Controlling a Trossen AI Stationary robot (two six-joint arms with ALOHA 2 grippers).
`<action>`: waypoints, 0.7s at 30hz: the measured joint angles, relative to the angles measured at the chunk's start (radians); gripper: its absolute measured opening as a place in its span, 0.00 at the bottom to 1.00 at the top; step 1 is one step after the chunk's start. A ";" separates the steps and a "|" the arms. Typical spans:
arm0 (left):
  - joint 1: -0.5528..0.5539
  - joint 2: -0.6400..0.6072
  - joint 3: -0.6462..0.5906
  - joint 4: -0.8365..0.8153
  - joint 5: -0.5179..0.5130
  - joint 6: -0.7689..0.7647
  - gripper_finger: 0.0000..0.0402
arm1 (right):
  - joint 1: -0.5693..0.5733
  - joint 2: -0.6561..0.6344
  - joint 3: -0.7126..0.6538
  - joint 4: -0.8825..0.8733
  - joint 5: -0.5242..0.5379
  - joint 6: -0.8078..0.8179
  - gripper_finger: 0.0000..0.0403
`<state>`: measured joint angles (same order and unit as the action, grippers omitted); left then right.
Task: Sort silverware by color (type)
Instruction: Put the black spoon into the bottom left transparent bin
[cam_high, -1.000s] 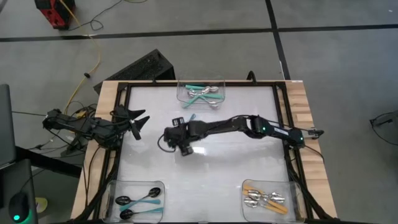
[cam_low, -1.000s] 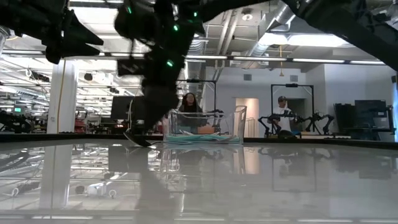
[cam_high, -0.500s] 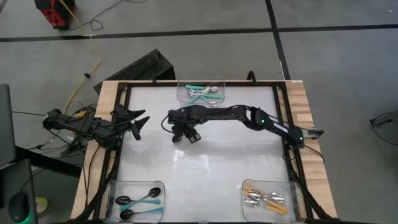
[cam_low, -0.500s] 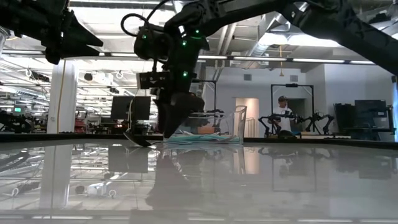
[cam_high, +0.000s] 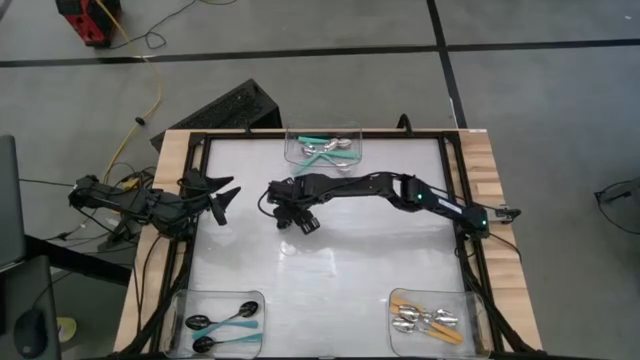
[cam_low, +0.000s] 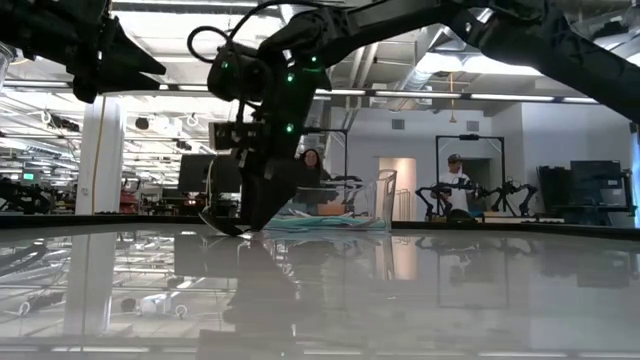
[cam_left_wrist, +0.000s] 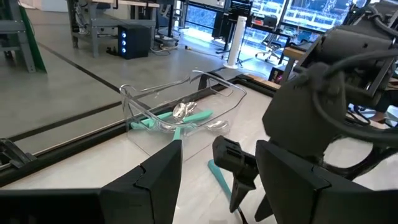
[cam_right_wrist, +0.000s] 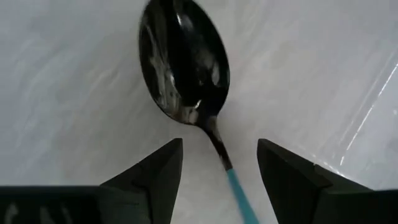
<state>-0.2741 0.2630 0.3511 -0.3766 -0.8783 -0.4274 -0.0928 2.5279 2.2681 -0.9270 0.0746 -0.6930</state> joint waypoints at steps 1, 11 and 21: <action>0.000 0.000 0.000 0.000 0.000 0.000 0.47 | -0.001 -0.001 0.001 -0.001 -0.001 0.000 0.58; 0.000 0.000 0.000 0.000 0.000 0.000 0.47 | -0.021 -0.002 0.001 -0.056 -0.061 0.018 0.58; 0.000 0.000 0.000 0.000 0.000 -0.001 0.47 | -0.024 -0.002 0.001 -0.062 -0.077 0.032 0.50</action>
<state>-0.2745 0.2630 0.3511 -0.3771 -0.8783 -0.4286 -0.1173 2.5256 2.2692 -0.9891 -0.0021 -0.6613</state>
